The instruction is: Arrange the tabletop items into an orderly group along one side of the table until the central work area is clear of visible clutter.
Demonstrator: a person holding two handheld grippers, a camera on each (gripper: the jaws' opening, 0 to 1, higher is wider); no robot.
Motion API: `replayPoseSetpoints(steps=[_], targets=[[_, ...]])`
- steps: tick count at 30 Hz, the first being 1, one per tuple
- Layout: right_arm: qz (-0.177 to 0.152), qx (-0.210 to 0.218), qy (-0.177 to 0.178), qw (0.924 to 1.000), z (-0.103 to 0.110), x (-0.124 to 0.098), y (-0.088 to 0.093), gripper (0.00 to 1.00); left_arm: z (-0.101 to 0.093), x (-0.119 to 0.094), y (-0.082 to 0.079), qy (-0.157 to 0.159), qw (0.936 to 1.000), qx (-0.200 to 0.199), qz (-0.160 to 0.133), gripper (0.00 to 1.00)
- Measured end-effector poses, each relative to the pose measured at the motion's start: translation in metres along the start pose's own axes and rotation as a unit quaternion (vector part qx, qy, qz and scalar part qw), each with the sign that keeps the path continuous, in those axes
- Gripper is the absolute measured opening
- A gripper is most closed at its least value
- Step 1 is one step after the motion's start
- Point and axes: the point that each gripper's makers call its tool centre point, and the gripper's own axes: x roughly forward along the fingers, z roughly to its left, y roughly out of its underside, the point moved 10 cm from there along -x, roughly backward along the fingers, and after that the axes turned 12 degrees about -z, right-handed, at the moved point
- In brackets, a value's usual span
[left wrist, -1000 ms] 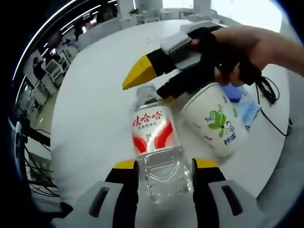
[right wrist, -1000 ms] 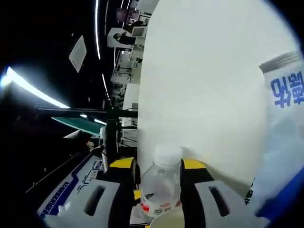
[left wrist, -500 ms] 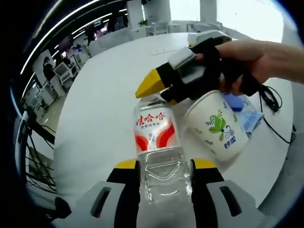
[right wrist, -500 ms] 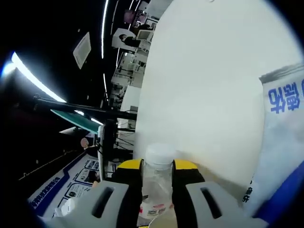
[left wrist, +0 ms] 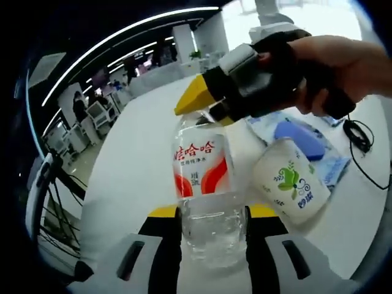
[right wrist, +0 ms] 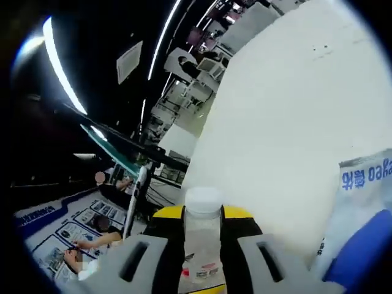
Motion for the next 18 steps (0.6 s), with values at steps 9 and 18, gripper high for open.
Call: replayPoseSetpoints(steps=[9,18], targets=[[-0.048,-0.110,-0.007,0.9928,0.022,0.003,-0.020,0.16,0.009,0.019,-0.011,-0.028,0.9987,-0.010,-0.040,0.36],[-0.082,-0.233,-0.031,0.9685,0.046,0.011,-0.042,0.16,0.018,0.034,-0.030,-0.068,0.9924,-0.040,-0.094,0.36]])
